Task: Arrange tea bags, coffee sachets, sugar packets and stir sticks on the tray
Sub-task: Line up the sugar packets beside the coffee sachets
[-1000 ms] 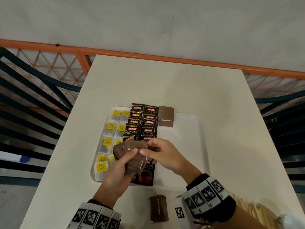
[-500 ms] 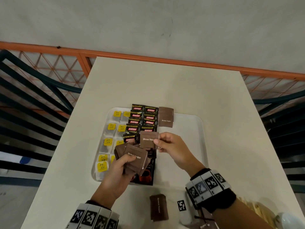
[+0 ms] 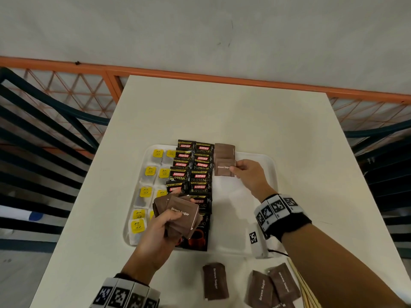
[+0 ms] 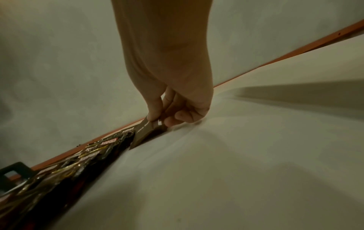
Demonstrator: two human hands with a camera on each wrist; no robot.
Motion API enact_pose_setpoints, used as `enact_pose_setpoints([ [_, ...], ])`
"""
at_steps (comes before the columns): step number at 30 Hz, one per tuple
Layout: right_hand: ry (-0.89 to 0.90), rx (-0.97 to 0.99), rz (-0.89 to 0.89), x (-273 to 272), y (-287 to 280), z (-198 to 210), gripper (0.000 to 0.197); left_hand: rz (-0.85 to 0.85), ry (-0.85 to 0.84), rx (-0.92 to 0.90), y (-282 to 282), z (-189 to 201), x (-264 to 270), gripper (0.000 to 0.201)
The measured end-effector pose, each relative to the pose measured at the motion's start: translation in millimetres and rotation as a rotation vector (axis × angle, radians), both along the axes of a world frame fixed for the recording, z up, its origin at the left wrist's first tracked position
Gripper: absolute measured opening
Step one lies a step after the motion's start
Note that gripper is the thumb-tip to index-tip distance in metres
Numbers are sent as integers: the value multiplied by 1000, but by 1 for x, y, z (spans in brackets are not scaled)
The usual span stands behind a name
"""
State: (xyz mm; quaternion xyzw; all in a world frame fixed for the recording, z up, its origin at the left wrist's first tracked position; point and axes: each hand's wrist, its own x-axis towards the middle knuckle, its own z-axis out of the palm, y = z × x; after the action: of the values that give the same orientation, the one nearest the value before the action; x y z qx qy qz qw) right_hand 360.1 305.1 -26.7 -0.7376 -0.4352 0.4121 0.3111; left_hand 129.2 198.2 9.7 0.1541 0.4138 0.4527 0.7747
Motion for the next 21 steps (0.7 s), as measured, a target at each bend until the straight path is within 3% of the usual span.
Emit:
enact_pose_setpoints([
  [9, -171, 57, -23, -4, 5, -11, 15, -11, 13, 14, 0, -1, -3, 58],
  [13, -121, 83, -59, -5, 5, -15, 24, 14, -15, 14, 2, -2, 0, 48],
  [18, -179, 102, -48, -6, -2, -6, 20, 24, 38, 21, 2, -2, 2, 30],
  [21, -160, 109, -14, -14, -14, 9, 16, 58, 56, 28, 1, -1, 2, 40],
])
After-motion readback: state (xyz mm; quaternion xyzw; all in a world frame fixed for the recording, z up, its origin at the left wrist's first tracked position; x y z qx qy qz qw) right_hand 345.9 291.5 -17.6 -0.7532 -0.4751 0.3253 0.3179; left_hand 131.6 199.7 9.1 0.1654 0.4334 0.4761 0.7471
